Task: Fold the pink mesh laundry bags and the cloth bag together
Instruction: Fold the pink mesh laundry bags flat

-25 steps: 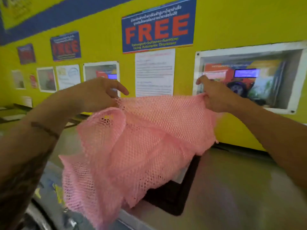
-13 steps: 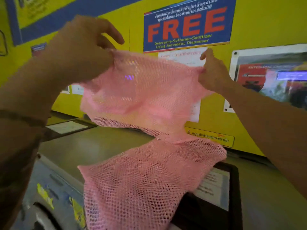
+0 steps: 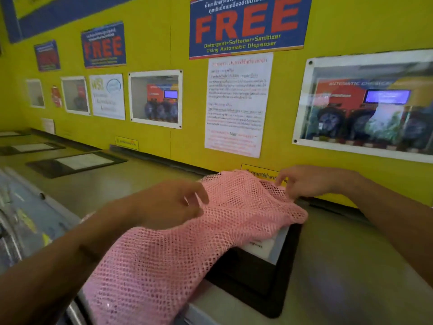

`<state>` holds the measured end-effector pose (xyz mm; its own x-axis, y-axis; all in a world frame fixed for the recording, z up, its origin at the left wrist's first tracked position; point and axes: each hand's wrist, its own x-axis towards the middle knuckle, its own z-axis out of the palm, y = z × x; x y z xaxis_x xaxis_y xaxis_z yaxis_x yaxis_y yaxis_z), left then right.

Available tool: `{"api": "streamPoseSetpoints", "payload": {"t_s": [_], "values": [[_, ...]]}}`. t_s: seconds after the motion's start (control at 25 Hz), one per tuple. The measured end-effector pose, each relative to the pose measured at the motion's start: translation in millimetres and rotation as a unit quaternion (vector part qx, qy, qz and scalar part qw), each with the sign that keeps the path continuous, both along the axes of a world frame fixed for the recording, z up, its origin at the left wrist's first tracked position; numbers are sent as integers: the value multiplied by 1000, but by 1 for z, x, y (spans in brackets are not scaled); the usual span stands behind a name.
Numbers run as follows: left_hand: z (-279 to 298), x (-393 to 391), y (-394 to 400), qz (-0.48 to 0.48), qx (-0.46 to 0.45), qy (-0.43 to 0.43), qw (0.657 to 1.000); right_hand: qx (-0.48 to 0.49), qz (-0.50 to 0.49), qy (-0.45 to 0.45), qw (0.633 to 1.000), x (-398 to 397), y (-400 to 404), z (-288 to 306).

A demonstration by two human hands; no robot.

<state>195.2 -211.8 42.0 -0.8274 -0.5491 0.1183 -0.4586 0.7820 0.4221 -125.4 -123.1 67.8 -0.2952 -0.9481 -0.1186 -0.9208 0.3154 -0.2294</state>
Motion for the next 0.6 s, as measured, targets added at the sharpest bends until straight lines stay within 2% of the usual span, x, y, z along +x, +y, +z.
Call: {"api": "streamPoseSetpoints", "payload": {"t_s": [0.08,0.16,0.32,0.52,0.6], "values": [[-7,-23,-19,11,-61,26,998,-65,-15,34,997,2,-18,-2],[-11,-48,-45,23,-90,6,996,-84,-37,36,995,7,-41,-15],[-27,-77,-89,46,-118,-44,991,-94,-88,-25,991,19,-87,-42],[-58,-85,-124,23,-81,-129,988,-65,-111,-54,990,32,-118,-56],[-66,-84,-129,24,-66,-87,994,-119,-90,-48,988,40,-130,-46]]}}
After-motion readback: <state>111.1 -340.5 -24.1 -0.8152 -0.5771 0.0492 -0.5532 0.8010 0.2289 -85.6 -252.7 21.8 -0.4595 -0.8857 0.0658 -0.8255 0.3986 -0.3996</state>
